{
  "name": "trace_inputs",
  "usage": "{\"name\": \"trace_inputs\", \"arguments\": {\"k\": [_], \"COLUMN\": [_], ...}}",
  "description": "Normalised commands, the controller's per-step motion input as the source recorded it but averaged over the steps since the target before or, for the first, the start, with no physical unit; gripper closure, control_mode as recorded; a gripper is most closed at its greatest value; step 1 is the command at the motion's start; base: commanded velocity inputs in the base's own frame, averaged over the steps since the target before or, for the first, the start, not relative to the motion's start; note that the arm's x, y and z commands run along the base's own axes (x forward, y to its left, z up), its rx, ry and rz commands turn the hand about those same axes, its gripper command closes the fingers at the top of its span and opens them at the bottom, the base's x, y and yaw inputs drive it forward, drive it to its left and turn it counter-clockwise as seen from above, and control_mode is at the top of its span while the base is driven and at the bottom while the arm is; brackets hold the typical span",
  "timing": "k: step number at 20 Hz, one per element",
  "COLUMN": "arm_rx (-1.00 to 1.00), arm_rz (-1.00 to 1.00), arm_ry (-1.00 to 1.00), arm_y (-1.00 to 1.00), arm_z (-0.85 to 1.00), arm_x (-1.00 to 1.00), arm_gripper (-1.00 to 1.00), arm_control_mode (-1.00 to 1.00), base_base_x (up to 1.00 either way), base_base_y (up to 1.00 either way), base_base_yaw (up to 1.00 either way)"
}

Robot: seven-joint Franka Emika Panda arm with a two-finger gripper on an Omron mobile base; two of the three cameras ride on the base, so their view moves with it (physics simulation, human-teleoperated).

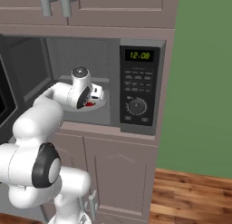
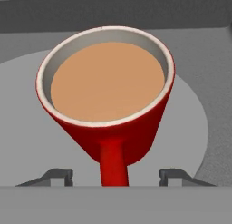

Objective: Pick the cup of tea, navigate to the dining table, and place it on the saucer.

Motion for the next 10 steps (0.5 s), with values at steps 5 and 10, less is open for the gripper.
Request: {"name": "trace_inputs", "arguments": {"k": [5,10], "arm_rx": [0.0,0.0], "arm_rz": [0.0,0.0], "arm_ry": [0.0,0.0], "arm_y": [0.0,0.0], "arm_z": [0.0,0.0], "arm_x": [0.0,0.0], "arm_gripper": [1.0,1.0], "arm_control_mode": [-1.0,-1.0], "base_base_x": [0.0,0.0], "base_base_y": [0.0,0.0], "base_base_yaw": [0.0,0.0]}}
